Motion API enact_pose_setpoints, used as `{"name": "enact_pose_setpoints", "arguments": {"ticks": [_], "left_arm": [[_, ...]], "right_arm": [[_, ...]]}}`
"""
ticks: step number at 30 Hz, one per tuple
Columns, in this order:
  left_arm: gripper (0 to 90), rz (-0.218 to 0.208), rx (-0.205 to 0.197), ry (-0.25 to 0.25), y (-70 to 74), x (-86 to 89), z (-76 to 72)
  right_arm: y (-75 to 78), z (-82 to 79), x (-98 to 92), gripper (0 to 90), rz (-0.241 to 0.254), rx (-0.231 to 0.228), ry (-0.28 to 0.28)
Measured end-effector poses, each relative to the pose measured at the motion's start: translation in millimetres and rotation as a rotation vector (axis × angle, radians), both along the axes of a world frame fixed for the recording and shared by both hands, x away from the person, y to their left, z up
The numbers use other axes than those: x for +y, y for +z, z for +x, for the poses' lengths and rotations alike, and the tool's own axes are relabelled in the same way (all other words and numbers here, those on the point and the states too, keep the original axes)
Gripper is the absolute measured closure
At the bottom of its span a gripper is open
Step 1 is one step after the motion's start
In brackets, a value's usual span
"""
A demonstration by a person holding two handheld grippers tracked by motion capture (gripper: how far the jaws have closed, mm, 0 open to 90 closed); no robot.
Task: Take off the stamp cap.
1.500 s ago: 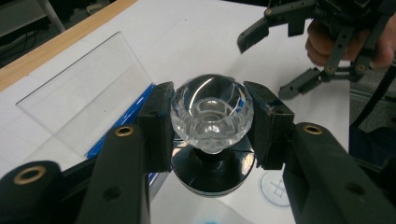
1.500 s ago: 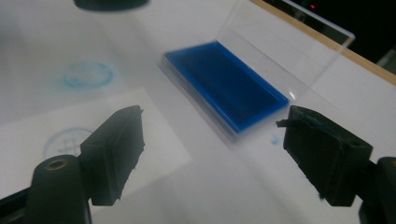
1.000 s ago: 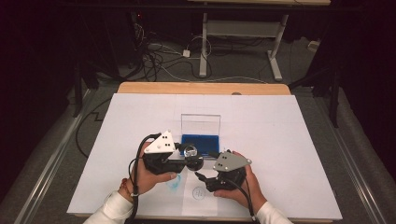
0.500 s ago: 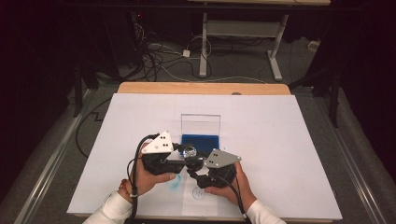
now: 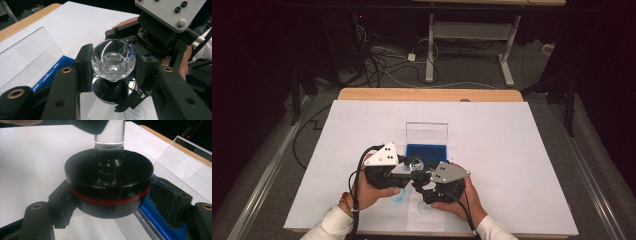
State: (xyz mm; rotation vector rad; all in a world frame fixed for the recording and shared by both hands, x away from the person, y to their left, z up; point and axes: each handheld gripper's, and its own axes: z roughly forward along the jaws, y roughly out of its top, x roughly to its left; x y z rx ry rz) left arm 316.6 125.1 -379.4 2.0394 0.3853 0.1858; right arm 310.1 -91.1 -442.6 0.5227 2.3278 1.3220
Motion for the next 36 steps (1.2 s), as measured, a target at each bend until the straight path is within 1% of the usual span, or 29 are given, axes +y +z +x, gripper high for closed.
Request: {"name": "enact_pose_setpoints", "arguments": {"ticks": [3,6,9,11,12,13,14,18,21,25,27,28,29,30,33,36], "left_arm": [[54.7,-0.009,0.004,-0.001,-0.2,1.4,0.7],[54.8,-0.003,-0.002,0.002,-0.7,1.1,0.3],[54.7,-0.009,0.000,-0.006,-1.8,1.1,-0.2],[54.8,-0.023,0.001,-0.021,-2.0,1.4,-0.4],[54.8,-0.020,-0.004,-0.018,-1.7,1.1,-0.9],[54.8,-0.020,-0.007,-0.019,-1.3,1.1,-1.3],[54.7,-0.020,-0.010,-0.018,-1.0,1.3,-1.4],[54.7,-0.023,-0.001,-0.014,-1.5,3.2,0.1],[54.7,-0.016,0.002,-0.014,-1.6,2.8,-0.2],[54.7,-0.014,0.012,-0.022,-3.4,3.3,0.4],[54.7,-0.014,0.014,-0.019,-4.2,4.1,0.3],[54.7,-0.016,0.017,-0.021,-4.4,4.9,0.5],[54.8,-0.015,0.016,-0.018,-4.5,5.5,0.7],[54.7,-0.019,0.016,-0.017,-4.4,6.4,1.1],[54.7,-0.015,0.019,-0.020,-4.5,7.4,1.5],[54.7,-0.011,0.022,-0.016,-5.1,6.8,1.5]], "right_arm": [[1.1,-2.7,0.5,27.1,-0.003,-0.011,0.011],[1.0,-4.3,1.8,27.3,0.003,-0.004,0.025],[1.2,-4.5,1.2,25.4,0.025,0.009,0.036],[1.1,-3.7,0.6,25.5,0.032,0.016,0.028],[1.1,-3.2,-0.3,27.0,0.051,0.024,0.026],[1.1,-3.2,-0.3,27.0,0.051,0.024,0.026],[1.3,-3.5,-0.6,29.5,0.052,0.021,0.024],[2.1,-4.9,-0.6,37.6,0.040,0.011,0.035],[2.6,-5.9,-0.6,37.4,0.029,0.000,0.032],[1.8,-5.7,-0.5,30.8,0.019,-0.014,0.022],[2.1,-6.1,-0.9,30.7,0.024,-0.016,0.020],[2.7,-6.3,-1.4,31.4,0.031,-0.020,0.020],[3.2,-6.9,-1.7,33.4,0.028,-0.027,0.020],[3.4,-7.7,-1.6,37.5,0.026,-0.027,0.023],[3.5,-9.6,-1.1,37.5,0.017,-0.043,0.020],[3.6,-9.7,-0.9,37.5,0.011,-0.044,0.018]]}}
